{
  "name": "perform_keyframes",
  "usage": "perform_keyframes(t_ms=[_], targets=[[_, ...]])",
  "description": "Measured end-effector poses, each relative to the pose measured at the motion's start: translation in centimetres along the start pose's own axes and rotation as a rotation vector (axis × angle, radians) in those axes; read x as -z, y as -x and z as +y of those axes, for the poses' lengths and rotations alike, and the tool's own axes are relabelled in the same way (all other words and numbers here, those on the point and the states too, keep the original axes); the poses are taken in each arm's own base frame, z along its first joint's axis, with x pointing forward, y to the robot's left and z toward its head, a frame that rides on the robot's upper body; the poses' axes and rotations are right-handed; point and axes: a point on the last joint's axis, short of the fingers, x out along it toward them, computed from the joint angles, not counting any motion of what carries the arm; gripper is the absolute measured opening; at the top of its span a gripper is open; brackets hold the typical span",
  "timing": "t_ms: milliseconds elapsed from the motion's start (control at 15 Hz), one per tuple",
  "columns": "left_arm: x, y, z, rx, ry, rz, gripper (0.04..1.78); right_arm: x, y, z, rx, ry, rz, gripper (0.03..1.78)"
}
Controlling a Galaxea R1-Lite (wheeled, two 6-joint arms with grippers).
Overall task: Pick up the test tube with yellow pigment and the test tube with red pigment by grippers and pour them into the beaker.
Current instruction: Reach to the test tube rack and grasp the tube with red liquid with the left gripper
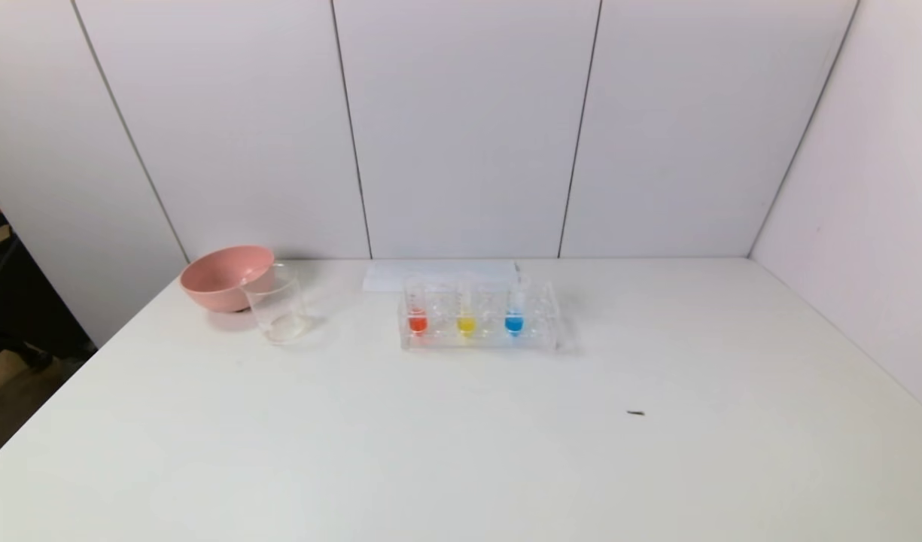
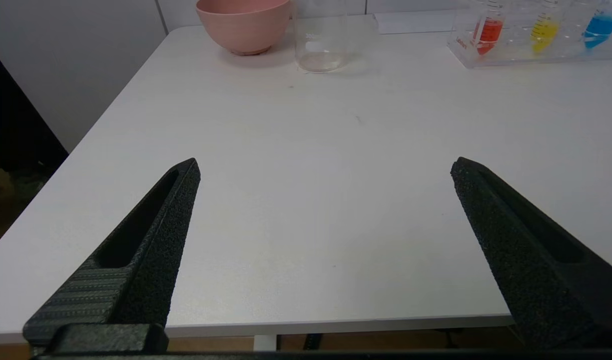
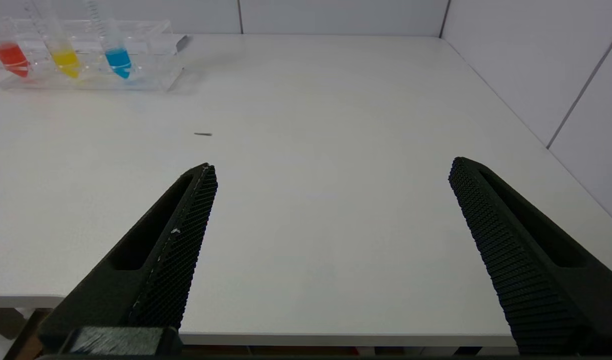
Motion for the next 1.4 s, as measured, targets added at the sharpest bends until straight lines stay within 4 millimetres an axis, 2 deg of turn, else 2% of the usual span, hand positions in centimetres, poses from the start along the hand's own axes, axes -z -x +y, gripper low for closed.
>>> perform_keyframes(t_ms=[733, 1200, 1400], targets=[[-0.3, 0.1, 0.0, 0.002, -0.003, -0.012, 1.76, 0.0, 0.0, 0.0, 0.000, 0.000, 0.000, 1.70], [-4.0, 1.7, 0.0, 0.016, -0.013, -0.082, 1.76, 0.0, 0.0, 0.0, 0.000, 0.000, 0.000, 1.70], [-6.2, 2.9, 0.0, 0.016, -0.024, -0.093, 1.76, 0.0, 0.0, 0.0, 0.000, 0.000, 0.000, 1.70]])
